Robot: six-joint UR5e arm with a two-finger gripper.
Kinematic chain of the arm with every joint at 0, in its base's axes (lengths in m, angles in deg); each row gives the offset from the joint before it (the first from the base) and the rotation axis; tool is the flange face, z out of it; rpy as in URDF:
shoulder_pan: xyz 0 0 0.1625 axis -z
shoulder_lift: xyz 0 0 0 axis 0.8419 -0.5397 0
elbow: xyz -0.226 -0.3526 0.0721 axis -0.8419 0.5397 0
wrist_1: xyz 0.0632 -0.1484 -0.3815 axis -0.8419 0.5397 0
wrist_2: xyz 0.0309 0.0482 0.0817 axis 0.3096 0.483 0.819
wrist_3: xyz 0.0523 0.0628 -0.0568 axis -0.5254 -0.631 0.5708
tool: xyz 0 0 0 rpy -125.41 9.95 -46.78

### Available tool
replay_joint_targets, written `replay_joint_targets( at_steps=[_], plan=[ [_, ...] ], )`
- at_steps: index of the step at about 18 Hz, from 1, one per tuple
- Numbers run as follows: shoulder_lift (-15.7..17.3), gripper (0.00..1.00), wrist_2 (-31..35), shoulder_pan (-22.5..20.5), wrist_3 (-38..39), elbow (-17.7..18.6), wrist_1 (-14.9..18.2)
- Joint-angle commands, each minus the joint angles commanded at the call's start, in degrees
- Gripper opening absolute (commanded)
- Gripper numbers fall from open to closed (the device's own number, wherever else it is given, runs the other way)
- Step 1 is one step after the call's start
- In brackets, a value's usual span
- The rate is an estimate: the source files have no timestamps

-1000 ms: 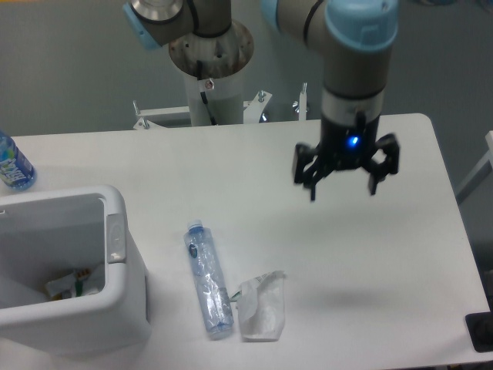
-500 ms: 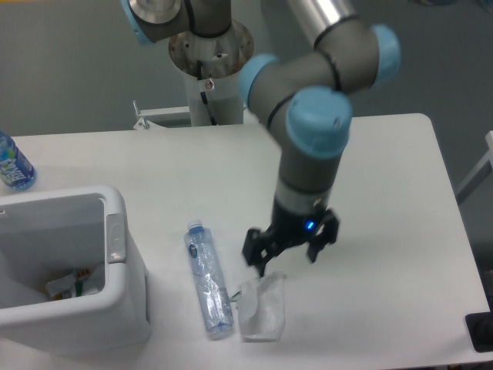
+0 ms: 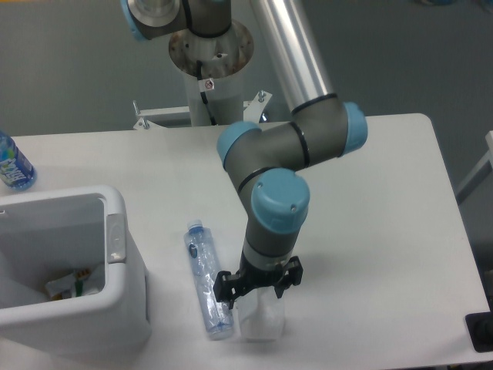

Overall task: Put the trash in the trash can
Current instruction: 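Lower the gripper over the tissue and close on it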

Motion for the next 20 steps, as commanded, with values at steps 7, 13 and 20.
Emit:
replay_joint_targets(
  at_steps=[7, 13, 20],
  plan=[
    [-2.37, 1.0, 4.04, 0.09, -4.14, 0.26, -5.01],
    [-3.08, 0.56, 7.04, 1.32, -4.05, 0.53, -5.01],
    [-2.64, 0.0, 6.95, 2.2, -3.43, 0.62, -4.75]
  ],
)
